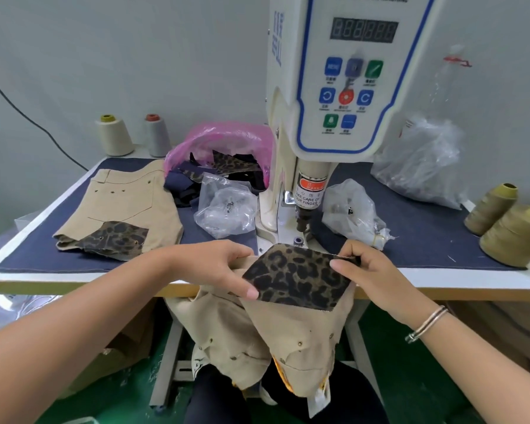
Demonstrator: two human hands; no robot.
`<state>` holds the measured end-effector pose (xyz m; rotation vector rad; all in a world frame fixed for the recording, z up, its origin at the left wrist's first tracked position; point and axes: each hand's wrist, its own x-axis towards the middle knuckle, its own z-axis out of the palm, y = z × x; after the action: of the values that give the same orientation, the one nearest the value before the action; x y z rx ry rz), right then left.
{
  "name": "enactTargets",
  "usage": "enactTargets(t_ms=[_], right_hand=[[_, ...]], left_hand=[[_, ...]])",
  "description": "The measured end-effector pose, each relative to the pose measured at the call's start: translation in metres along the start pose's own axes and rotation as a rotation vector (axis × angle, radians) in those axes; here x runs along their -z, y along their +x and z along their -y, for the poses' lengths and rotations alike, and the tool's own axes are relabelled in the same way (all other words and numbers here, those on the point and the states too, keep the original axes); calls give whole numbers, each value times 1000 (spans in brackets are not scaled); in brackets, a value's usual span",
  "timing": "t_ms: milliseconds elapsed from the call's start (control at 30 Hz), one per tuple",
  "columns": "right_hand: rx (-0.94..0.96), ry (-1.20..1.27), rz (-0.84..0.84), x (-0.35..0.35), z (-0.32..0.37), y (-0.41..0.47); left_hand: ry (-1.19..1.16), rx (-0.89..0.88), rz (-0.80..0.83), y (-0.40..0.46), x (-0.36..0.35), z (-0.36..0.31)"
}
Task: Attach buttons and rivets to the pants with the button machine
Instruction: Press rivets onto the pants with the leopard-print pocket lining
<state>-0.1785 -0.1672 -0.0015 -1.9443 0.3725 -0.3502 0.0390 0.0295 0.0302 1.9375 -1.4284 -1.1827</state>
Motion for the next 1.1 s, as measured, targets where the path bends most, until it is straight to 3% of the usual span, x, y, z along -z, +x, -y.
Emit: enactTargets(t_ms=[100, 233, 533, 733, 833, 933, 1033, 1100], right_hand=[[54, 21, 2, 0, 0, -2], [128, -78, 47, 3, -3, -5], [-22, 53, -33, -5, 2, 9], [-101, -279, 172, 2, 10, 16], [-124, -198, 240, 4, 11, 13], [-135, -93, 162, 5, 5, 12], [-168, 22, 74, 5, 1, 15], [-203, 153, 113, 3, 1, 17]], left_hand=[[119, 9, -12, -1, 2, 0], [49, -4, -44, -11, 12, 0], [-24, -2, -46, -11, 17, 14], [-60, -29, -114, -12, 12, 23], [-33, -18, -120, -14, 18, 25], [12, -11, -100, -14, 17, 26], [13, -26, -175, -15, 15, 29], [-50, -28, -244, -15, 15, 34]])
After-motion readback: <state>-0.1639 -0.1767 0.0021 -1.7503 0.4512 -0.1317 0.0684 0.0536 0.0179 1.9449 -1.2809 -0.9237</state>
